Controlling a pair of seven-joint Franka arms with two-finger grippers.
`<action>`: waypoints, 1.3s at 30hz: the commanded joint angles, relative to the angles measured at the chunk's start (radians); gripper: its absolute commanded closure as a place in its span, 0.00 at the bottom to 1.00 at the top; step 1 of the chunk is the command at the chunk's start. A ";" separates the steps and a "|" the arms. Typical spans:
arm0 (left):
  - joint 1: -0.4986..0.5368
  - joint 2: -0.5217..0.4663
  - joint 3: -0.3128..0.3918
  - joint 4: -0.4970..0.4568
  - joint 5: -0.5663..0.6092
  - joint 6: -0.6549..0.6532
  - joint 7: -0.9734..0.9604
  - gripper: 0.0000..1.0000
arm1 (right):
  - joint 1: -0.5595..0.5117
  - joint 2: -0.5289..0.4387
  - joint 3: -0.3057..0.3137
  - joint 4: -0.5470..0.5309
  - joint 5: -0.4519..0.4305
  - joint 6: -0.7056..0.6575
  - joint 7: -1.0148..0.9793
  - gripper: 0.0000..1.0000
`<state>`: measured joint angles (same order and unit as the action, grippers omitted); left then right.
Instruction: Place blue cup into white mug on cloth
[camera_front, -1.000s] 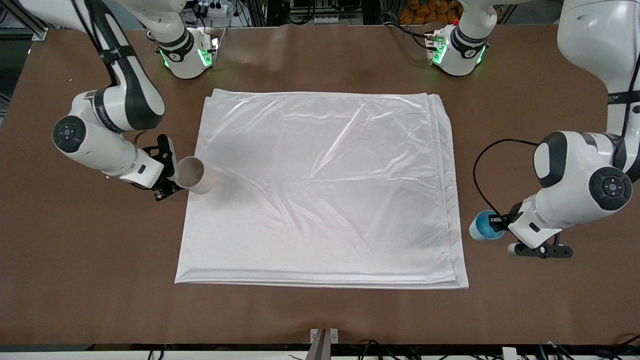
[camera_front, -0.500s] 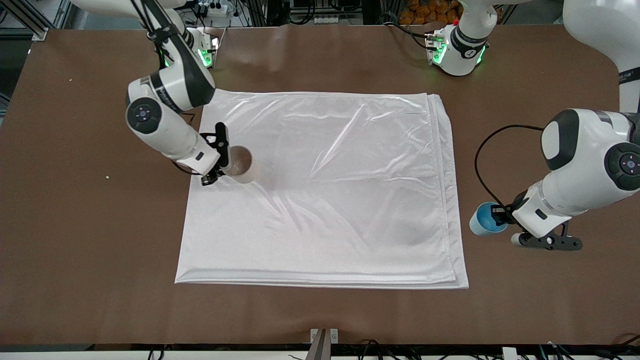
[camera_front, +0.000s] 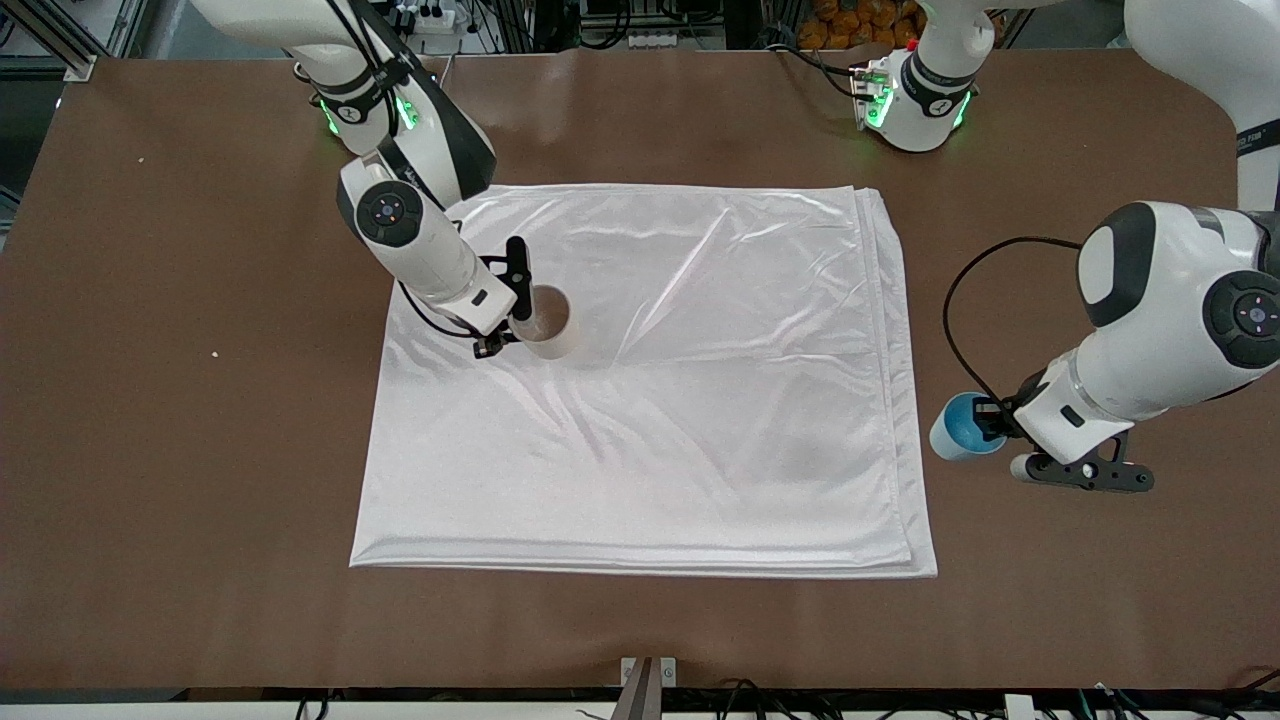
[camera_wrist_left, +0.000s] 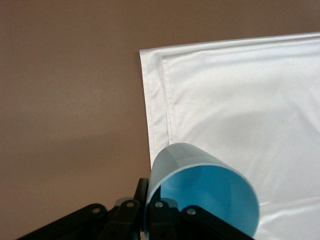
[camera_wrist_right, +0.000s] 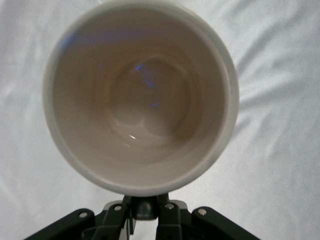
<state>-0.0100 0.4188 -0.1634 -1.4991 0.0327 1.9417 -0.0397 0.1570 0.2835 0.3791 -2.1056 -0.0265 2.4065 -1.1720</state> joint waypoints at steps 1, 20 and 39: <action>-0.001 -0.017 -0.004 -0.003 -0.002 -0.021 0.000 1.00 | 0.021 0.072 -0.005 0.036 -0.023 0.043 0.031 1.00; -0.002 -0.017 -0.016 0.008 0.039 -0.021 0.004 1.00 | 0.131 0.213 -0.011 0.148 -0.173 0.065 0.304 1.00; -0.008 -0.017 -0.031 0.008 0.033 -0.023 -0.008 1.00 | 0.182 0.281 -0.040 0.180 -0.259 0.121 0.430 0.50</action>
<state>-0.0148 0.4173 -0.1819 -1.4930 0.0500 1.9396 -0.0376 0.3248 0.5570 0.3516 -1.9495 -0.2536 2.5356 -0.7860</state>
